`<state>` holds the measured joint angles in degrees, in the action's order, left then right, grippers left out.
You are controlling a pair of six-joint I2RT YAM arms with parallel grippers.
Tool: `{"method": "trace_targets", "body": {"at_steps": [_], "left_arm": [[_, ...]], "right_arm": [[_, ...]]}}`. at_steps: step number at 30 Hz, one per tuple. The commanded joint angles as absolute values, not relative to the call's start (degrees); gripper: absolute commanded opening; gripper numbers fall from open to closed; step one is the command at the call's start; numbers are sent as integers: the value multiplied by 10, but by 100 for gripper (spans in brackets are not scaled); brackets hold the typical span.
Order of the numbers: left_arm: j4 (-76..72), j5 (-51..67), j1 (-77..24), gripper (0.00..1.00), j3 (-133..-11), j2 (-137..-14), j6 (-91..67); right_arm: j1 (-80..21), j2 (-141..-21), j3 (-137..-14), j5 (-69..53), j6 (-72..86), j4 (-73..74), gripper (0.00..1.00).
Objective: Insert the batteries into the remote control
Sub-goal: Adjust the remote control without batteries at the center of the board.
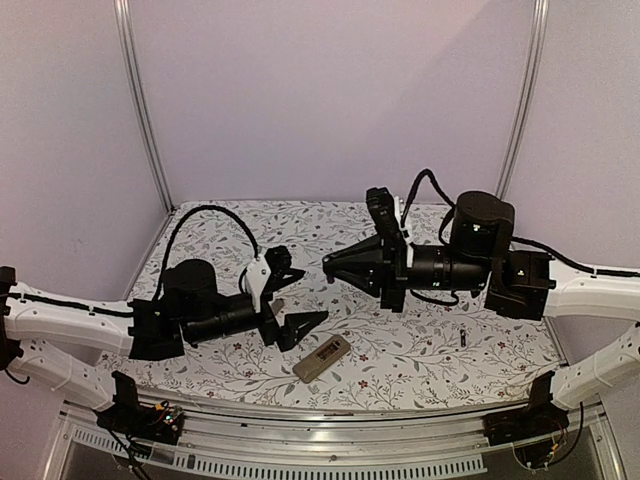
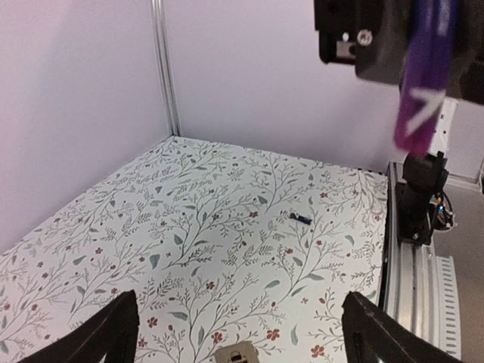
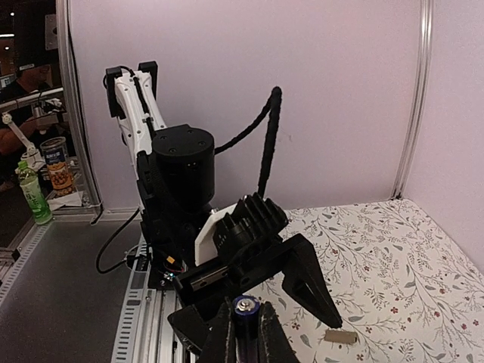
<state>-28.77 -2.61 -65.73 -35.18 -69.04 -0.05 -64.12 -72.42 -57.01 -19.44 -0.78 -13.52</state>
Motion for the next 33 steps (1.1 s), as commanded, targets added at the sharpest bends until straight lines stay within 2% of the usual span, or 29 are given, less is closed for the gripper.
{"method": "trace_targets", "body": {"at_steps": [1,9,15,27,30,33], "left_arm": [[-214,-76,-664,94,-308,-668,-21],[-312,-41,-670,93,-270,-657,5],[-322,-38,-671,93,-271,-684,32],[-239,-48,-675,96,-282,-761,6],[-178,-87,-676,99,-286,-776,-25],[-126,-71,-676,100,-298,-801,-46]], "right_arm": [[-645,-687,-548,-172,-92,-90,3],[-656,-691,-527,-182,-158,-91,4],[-657,-689,-516,-195,-191,-83,4],[-656,-693,-505,-136,-217,-43,2],[-643,-696,-489,-132,-216,-41,0],[-613,-702,-478,-155,-207,-44,0]]}}
